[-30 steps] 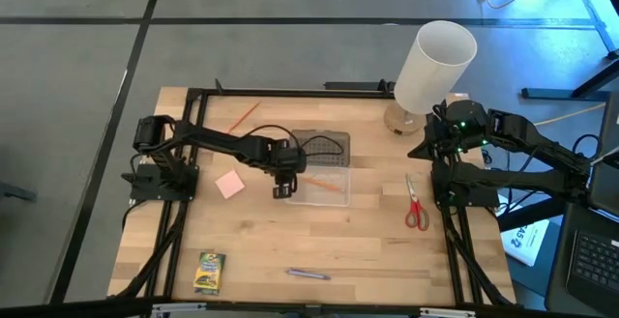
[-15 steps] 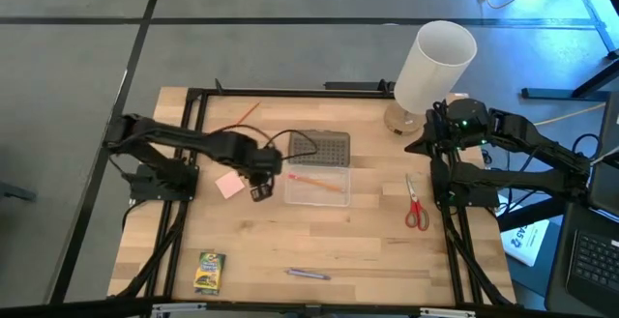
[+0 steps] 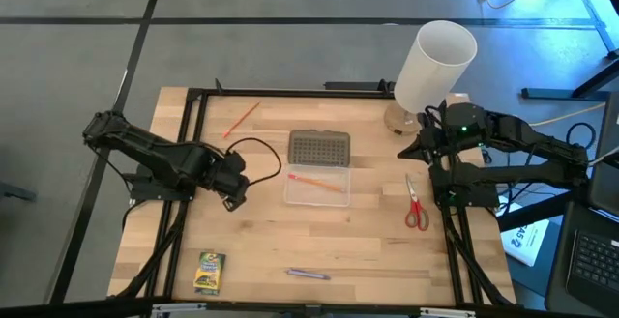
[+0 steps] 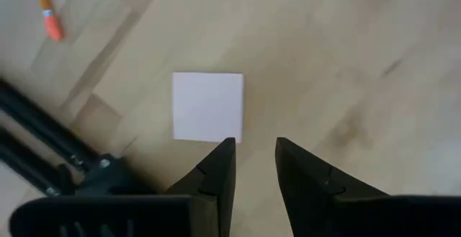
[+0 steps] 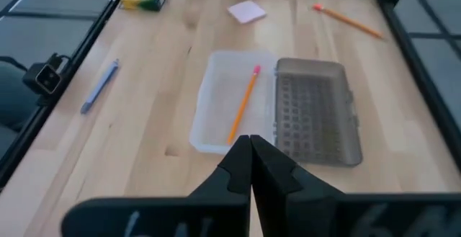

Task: Pack school essentials
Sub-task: Put the pink sticky notes into the supply box

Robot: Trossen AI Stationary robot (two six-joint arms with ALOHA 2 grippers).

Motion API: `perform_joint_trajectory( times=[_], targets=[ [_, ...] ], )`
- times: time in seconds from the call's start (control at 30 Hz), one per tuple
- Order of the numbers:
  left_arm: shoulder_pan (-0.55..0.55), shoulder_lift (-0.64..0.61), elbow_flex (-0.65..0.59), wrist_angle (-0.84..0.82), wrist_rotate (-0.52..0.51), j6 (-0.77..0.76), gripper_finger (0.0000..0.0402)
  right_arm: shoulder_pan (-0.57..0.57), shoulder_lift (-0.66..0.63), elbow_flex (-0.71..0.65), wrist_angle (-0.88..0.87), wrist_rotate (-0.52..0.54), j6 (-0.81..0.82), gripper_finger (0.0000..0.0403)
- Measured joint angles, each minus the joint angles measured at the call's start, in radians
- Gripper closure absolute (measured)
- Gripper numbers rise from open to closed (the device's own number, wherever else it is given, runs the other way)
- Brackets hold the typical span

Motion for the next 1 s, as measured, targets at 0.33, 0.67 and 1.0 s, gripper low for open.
perform_joint_trajectory(
  times=[0.33, 0.67, 1.0],
  targets=[
    [0.047, 0.0, 0.0, 0.007, 0.005, 0.029, 0.031, 0.089, 0.102, 0.0, 0.023, -0.105, -0.06, 0.0396],
    [0.053, 0.001, 0.0, 0.014, 0.013, -0.003, 0.031, 0.145, 0.116, 0.0, 0.027, -0.027, -0.042, 0.0395],
    [0.144, 0.001, 0.0, 0.014, 0.057, 0.006, 0.031, 0.145, 0.116, 0.0, 0.027, -0.027, -0.044, 0.0395]
  ],
)
